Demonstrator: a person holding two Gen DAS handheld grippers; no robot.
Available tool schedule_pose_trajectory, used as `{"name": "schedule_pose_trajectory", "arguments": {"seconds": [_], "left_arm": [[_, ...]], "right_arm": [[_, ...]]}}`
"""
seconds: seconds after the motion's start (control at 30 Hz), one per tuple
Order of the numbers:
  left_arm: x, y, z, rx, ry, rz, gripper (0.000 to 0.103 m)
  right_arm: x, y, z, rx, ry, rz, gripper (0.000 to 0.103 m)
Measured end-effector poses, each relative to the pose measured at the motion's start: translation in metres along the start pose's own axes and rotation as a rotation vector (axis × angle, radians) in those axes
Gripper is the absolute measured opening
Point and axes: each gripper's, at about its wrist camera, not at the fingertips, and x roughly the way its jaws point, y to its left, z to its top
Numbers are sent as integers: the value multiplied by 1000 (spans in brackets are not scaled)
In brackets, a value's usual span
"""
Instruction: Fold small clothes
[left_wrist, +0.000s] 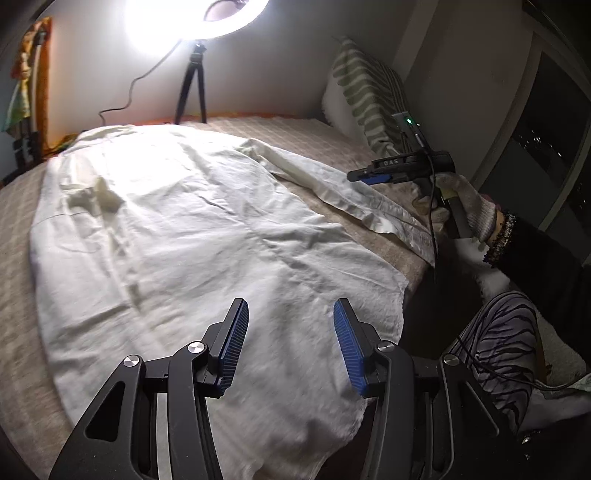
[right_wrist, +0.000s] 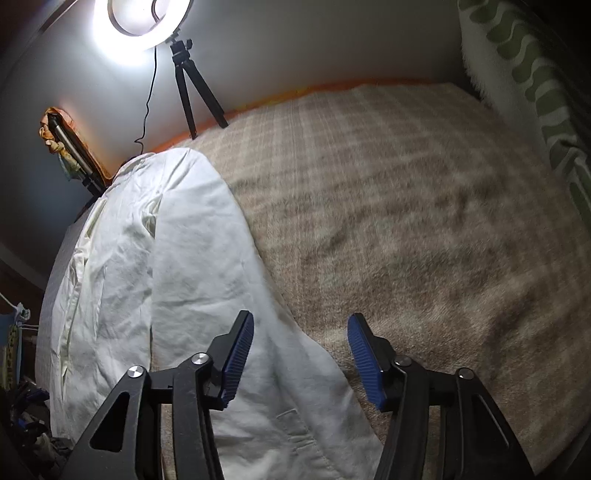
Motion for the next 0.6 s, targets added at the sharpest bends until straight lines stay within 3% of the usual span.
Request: {"name": "schedule_pose_trajectory", "arguments": {"seconds": [0.07, 0.2, 0.43, 0.6], "left_arm": [[7, -1, 3, 1, 10, -3, 47], [18, -2, 7, -7, 25, -2, 47], [26, -3, 6, 1, 44, 5, 47], [21, 0, 8, -10, 26, 5, 47]], "right_arm": [[5, -3, -3, -1, 18, 46, 37], [5, 2, -5, -29, 31, 69, 2], [-23, 14, 2, 29, -54, 107, 0], [-49, 56, 0, -66, -113, 67, 0]]}}
